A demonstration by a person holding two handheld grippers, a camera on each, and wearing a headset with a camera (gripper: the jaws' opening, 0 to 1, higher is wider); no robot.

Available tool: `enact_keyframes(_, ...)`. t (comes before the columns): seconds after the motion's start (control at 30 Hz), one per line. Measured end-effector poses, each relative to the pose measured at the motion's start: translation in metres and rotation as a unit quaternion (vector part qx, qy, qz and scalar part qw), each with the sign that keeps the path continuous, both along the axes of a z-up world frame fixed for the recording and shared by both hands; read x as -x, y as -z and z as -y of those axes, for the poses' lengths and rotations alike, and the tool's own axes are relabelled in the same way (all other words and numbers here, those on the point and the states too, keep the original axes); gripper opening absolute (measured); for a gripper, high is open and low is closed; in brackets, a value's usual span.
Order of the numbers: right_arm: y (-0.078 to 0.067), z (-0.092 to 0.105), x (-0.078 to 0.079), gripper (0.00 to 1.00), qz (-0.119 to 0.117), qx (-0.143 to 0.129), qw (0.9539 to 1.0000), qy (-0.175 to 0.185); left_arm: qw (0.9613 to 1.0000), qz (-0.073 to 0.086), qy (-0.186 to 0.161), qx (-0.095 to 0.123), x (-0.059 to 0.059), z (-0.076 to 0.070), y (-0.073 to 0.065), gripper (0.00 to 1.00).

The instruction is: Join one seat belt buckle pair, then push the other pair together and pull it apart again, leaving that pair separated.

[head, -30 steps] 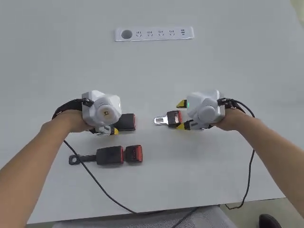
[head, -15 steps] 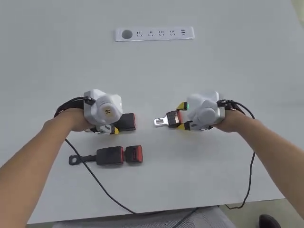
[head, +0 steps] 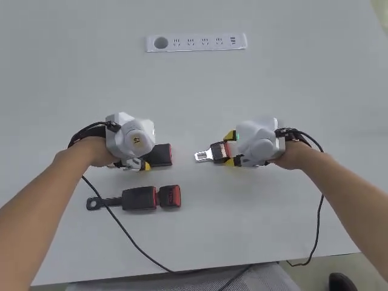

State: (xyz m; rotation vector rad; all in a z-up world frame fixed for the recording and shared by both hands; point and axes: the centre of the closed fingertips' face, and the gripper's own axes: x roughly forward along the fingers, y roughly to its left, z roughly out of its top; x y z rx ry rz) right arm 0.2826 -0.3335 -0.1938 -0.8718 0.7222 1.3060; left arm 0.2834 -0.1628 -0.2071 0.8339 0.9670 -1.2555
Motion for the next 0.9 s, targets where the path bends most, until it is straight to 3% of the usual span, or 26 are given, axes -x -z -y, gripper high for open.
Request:
enact_keyframes(0.5, -0.005, -0.023, 0.002, 0.31, -0.003, -0.015, 0.9999, 0.005, 1.0000, -0.004, 0.006, -0.003, 0.000, 0.000, 0.002, 0.32)
enact_keyframes(0.9, 0.008, -0.038, -0.004, 0.31, -0.007, -0.027, 0.9994, 0.019, 0.9996, -0.005, 0.024, -0.016, 0.004, 0.003, -0.002, 0.32)
